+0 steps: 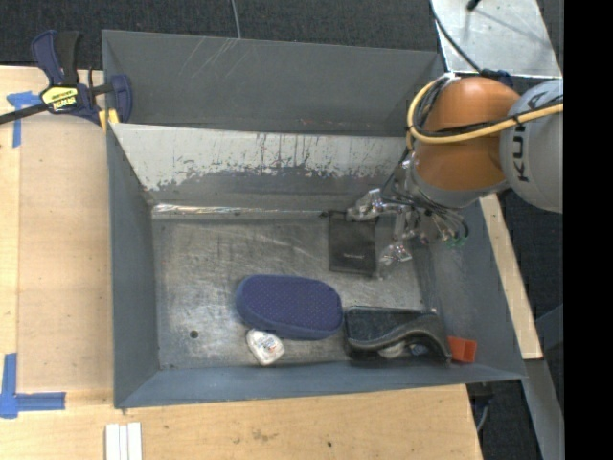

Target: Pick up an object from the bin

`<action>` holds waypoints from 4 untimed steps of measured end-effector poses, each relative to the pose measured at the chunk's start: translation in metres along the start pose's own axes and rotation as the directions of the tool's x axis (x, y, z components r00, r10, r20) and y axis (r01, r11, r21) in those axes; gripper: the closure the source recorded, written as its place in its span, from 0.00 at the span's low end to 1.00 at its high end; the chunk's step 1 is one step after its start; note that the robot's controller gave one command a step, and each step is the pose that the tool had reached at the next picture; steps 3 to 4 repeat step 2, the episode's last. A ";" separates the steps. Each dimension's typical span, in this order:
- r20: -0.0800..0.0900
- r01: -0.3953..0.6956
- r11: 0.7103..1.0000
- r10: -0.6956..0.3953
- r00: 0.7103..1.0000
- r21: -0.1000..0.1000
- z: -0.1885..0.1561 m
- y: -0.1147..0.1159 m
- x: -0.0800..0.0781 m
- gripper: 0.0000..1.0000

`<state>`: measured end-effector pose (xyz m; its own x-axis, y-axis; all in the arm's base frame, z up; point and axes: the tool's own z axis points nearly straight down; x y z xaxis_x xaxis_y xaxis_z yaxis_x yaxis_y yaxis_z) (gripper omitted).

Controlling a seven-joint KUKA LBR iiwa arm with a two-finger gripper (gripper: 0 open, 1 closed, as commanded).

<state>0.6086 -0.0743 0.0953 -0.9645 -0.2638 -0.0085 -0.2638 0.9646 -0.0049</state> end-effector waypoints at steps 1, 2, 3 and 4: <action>-0.002 0.206 0.979 -0.206 0.979 -0.002 0.021 0.006 -0.009 0.00; 0.018 0.203 0.979 -0.203 0.979 0.004 0.017 0.006 -0.014 1.00; 0.018 0.203 0.979 -0.203 0.979 0.004 0.017 0.006 -0.014 1.00; 0.018 0.203 0.979 -0.203 0.979 0.004 0.017 0.006 -0.014 1.00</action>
Offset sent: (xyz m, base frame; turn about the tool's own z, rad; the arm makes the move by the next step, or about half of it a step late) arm 0.0046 0.0093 -0.0253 -0.2092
